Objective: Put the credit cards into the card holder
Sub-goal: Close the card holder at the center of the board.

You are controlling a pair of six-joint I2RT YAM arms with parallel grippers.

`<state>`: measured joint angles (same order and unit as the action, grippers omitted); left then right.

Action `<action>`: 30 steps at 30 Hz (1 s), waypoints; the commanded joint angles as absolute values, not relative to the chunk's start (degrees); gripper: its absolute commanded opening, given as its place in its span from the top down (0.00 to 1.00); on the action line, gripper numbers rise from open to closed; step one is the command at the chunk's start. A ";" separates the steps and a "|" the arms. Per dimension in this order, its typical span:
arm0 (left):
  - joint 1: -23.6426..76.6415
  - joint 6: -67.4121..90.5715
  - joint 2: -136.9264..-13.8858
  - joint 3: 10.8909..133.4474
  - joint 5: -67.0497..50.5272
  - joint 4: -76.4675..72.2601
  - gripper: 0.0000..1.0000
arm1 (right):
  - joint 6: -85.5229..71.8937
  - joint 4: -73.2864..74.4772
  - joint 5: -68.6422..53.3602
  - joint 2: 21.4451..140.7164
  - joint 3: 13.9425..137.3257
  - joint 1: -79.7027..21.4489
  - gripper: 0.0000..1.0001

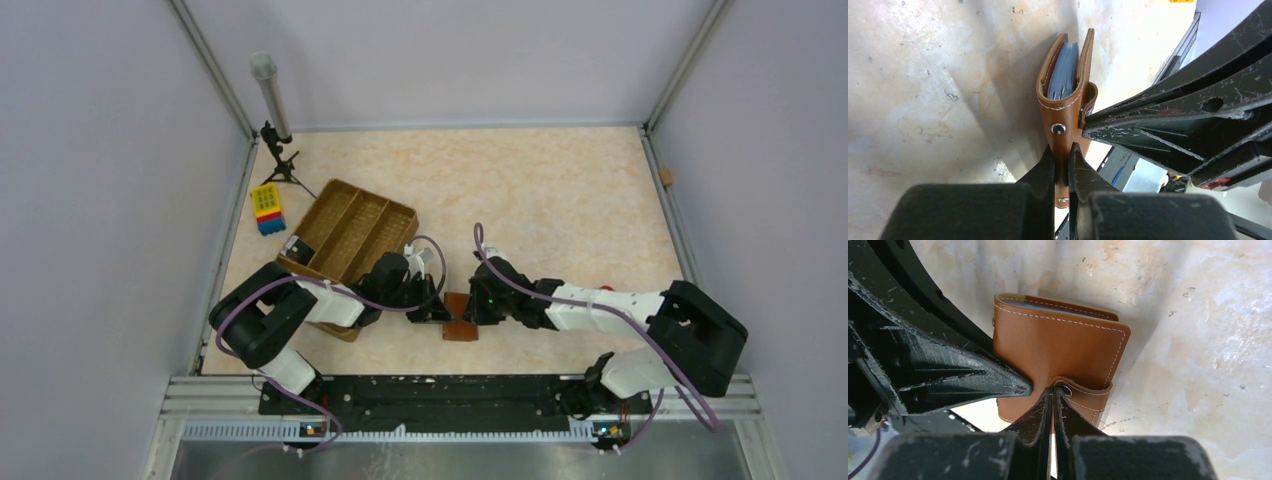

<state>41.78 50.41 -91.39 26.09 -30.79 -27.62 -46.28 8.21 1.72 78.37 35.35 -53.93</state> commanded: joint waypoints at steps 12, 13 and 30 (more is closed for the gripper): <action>41.48 45.28 -94.81 23.33 -21.64 -16.90 1.00 | -46.72 -3.72 -3.39 81.67 21.99 -43.96 1.00; 41.51 45.27 -94.90 23.36 -21.62 -16.81 1.00 | -46.88 -4.56 -3.69 82.08 21.26 -43.42 1.00; 41.52 46.44 -95.32 23.07 -19.45 -16.11 1.00 | -47.67 -16.86 -7.72 91.14 13.48 -37.08 1.00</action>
<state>41.67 51.22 -92.42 26.06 -30.59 -27.59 -52.38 -27.57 -22.61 83.77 18.33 -39.79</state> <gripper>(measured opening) 0.051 0.003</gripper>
